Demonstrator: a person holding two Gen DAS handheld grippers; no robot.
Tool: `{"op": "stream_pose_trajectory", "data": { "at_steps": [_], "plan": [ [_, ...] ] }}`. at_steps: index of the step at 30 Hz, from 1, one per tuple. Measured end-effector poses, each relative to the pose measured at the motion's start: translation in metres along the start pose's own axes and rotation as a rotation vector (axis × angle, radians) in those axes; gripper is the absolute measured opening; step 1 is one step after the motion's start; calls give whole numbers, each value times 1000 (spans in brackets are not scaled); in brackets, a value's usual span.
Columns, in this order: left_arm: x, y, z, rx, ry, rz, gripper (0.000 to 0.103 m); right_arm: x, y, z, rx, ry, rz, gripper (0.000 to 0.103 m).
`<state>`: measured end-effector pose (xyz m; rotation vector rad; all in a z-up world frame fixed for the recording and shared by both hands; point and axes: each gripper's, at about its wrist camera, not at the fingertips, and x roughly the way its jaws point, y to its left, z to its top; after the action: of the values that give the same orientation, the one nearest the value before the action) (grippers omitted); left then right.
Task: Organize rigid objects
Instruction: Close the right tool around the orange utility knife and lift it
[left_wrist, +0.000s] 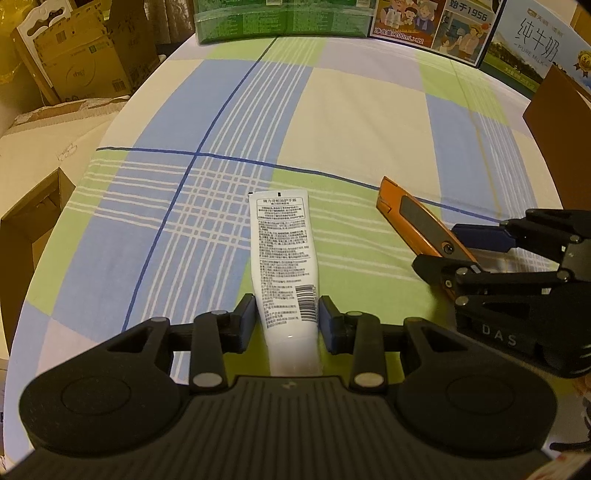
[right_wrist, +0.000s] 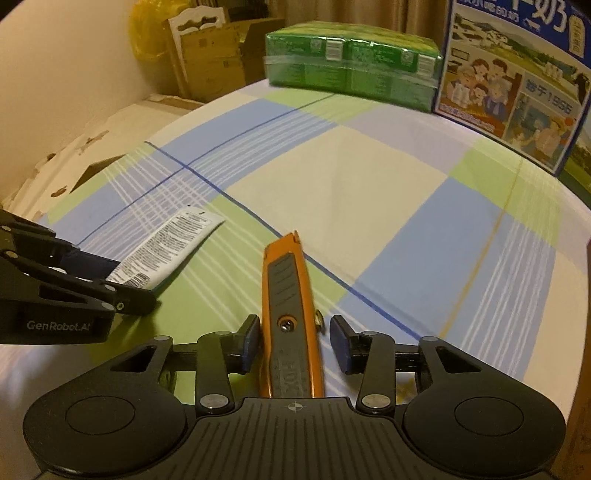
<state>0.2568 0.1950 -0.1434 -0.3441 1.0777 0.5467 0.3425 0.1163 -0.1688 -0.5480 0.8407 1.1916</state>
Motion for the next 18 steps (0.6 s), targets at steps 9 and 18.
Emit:
{"op": "stream_pose_trajectory", "data": {
  "at_steps": [9,18],
  "plan": [
    [0,-3,1,20,-7,9,30,0,8,-2,-18,-6,-14,32],
    [-6,-7,-10,39,22,-13,31,-12,16,-15,1,9,-19,32]
  ]
}}
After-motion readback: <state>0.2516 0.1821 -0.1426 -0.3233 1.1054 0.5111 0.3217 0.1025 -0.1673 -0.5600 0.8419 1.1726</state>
